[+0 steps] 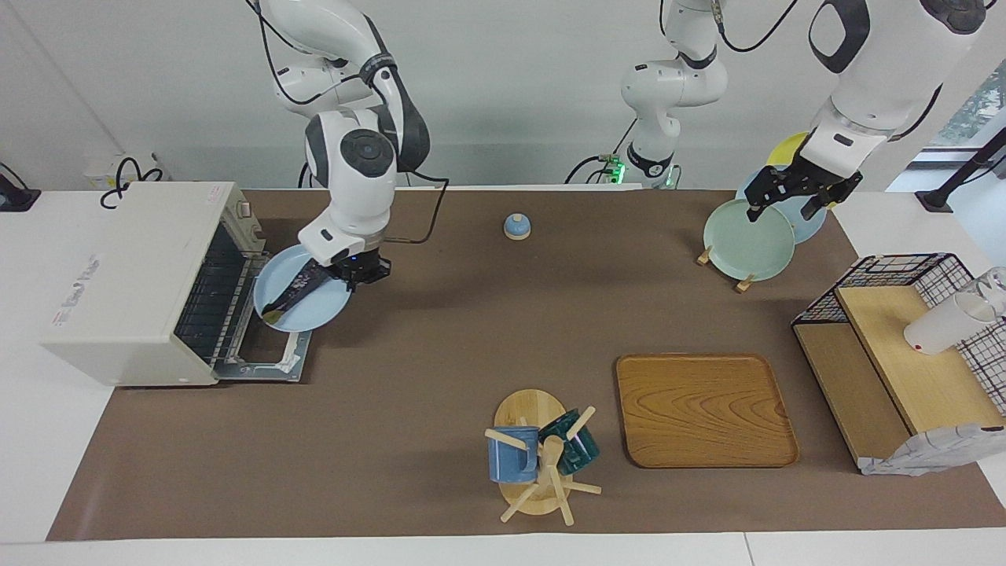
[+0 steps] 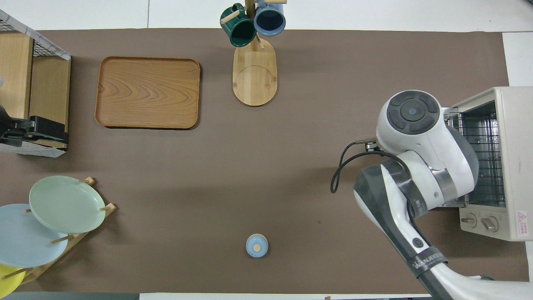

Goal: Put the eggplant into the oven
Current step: 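Carry the plate with the eggplant into the oven with the right gripper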

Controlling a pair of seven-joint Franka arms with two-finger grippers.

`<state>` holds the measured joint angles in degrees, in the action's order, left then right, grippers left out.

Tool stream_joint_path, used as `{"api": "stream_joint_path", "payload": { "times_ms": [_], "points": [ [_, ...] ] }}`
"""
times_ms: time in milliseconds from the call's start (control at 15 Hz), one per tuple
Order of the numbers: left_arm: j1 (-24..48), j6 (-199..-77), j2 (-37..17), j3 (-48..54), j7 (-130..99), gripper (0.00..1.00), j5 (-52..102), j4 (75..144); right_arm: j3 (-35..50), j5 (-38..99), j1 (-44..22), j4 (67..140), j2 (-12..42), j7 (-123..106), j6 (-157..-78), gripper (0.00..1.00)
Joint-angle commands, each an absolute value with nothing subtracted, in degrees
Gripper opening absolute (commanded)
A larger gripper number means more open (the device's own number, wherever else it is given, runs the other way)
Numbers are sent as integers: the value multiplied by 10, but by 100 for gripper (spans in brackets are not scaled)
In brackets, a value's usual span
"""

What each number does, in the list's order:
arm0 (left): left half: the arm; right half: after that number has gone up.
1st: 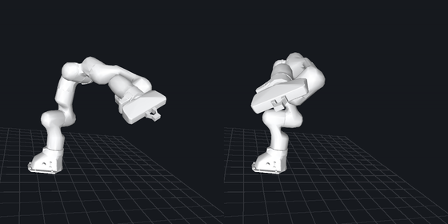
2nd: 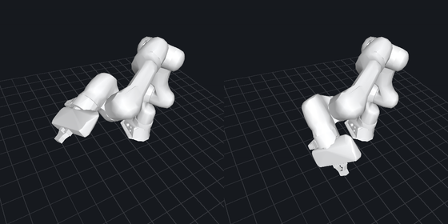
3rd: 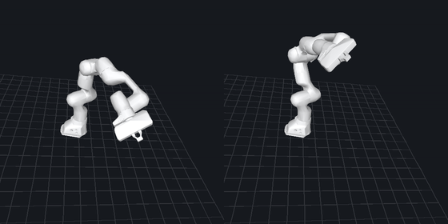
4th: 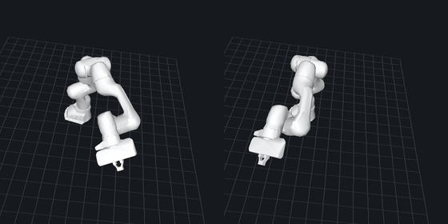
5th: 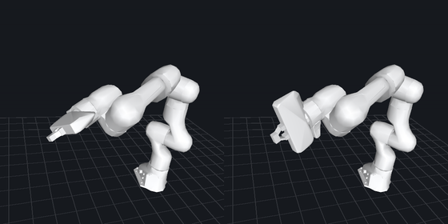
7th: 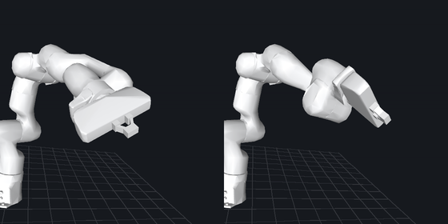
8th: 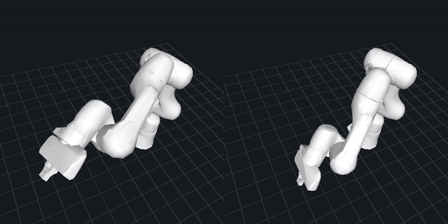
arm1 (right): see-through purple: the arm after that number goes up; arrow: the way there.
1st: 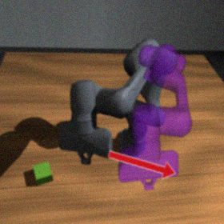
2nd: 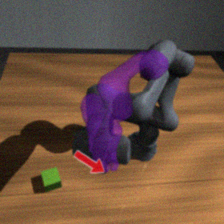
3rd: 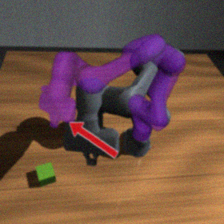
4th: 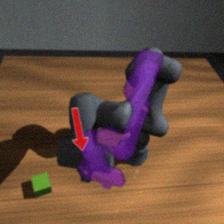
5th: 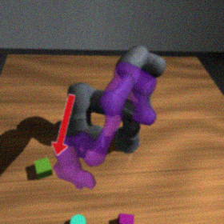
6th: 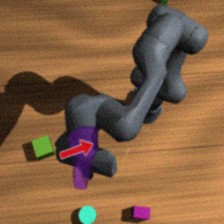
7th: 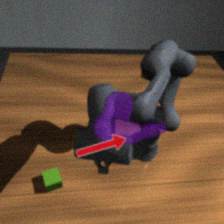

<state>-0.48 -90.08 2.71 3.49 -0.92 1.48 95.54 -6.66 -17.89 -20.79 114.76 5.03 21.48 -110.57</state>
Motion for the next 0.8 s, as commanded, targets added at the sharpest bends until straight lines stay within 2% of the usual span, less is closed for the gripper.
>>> {"api": "stream_joint_path", "payload": {
  "times_ms": [0,267,733],
  "points": [
    [-14,-894,30,42,-4,100,5,951,-57,-202,-150,1173,38,164,-1125,0],
    [-14,-894,30,42,-4,100,5,951,-57,-206,-80,1188,38,73,-1159,0],
    [-14,-893,30,42,-4,100,5,951,-56,-201,-48,1217,30,68,-1191,1]
  ]
}}
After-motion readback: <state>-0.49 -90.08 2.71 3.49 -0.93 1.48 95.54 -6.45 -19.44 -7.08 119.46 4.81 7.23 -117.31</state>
